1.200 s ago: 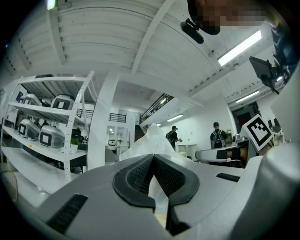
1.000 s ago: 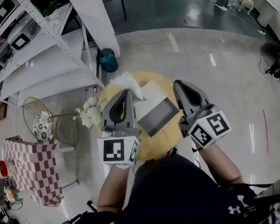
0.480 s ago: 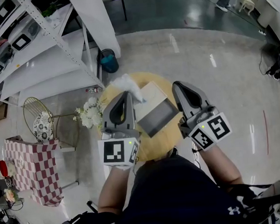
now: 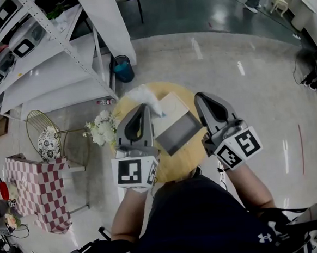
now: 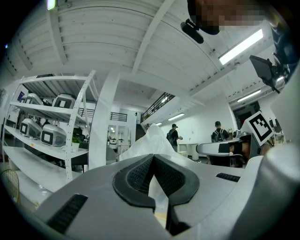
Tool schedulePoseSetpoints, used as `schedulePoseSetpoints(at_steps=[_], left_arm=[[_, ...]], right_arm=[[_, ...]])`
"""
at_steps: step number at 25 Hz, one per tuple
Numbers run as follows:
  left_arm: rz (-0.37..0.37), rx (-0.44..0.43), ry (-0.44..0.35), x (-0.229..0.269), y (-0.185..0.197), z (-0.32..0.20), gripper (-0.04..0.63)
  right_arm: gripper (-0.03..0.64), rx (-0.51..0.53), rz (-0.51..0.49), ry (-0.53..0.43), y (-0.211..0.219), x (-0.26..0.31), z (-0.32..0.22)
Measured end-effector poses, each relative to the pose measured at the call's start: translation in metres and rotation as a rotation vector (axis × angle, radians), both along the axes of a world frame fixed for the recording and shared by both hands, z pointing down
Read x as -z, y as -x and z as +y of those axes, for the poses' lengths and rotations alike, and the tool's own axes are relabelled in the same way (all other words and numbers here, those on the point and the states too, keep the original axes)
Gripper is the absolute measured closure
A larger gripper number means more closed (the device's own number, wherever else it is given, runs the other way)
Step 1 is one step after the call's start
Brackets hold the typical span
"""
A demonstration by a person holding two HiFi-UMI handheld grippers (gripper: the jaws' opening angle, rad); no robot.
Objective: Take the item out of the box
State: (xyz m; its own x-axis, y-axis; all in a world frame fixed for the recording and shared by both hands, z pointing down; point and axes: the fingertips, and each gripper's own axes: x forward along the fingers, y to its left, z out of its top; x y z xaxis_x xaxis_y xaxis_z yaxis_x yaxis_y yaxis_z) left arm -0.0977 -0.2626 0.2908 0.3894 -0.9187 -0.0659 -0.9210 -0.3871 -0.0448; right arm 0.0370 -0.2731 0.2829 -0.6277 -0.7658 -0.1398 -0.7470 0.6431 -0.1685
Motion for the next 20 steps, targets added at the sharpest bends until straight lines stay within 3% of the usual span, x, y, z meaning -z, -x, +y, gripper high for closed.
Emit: schedulePoseSetpoints(at_steps=[20], left_arm=[[0.0,0.001,0.004,-0.0024,0.0007,-0.0013,0.578]], right_arm=[[0.609,0.002,0.0,0.008,0.0011,-0.0026,0.0006]])
